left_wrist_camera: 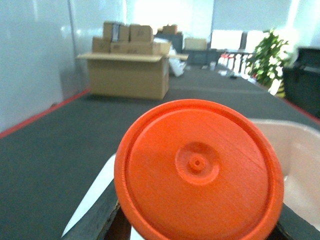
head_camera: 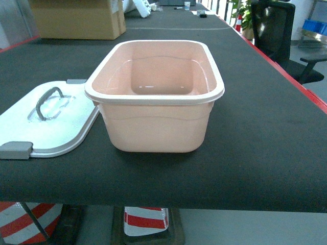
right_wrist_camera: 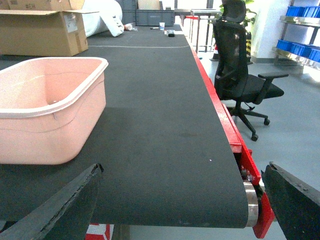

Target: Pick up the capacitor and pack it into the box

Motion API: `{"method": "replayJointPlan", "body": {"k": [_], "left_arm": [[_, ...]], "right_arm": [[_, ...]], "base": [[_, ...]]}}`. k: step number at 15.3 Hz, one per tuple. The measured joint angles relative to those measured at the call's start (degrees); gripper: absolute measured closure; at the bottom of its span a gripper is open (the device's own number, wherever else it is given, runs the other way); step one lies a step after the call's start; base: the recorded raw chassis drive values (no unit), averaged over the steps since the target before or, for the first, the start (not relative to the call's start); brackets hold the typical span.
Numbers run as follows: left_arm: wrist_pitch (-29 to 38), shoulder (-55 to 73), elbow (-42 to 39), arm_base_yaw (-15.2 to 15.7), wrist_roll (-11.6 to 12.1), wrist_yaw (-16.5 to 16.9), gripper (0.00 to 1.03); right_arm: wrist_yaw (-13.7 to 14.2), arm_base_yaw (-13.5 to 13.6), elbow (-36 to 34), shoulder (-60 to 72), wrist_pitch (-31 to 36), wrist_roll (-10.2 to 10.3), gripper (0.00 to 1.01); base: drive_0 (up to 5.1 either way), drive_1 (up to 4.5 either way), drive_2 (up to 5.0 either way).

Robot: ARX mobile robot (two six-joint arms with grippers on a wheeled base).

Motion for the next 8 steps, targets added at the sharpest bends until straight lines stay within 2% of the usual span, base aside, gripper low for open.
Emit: {"method": "replayJointPlan", "body": {"k": [1,3,5,7,8], "left_arm": [[4.1,10.6,8.8,0.0,-0.1,3.7,0.59],[-2.0,30.7,26.6,-1.2,0.0,10.1,0.59],[-7.9,46.3,45.2,-3.3,1.6,15.5,0.59],[-13.9,55.1,59.9,-5.2,3.2,18.3,0.59],[-14.6,57.3,62.8,-5.8,4.3,18.3,0.46]], "right_arm": [[0.0,0.0,0.0,0.0,0.0,0.0,0.03],[0.0,0.0,0.0,0.0,0.0,0.0,0.03],[0.0,0.0,0.0,0.0,0.0,0.0,0.03],[0.0,0.0,0.0,0.0,0.0,0.0,0.03],[0.0,0.0,0.0,0.0,0.0,0.0,0.03]], "base": [[0.0,0.0,0.0],[0.0,0.0,0.0],[0.0,0.0,0.0],[0.0,0.0,0.0],[0.0,0.0,0.0]]}}
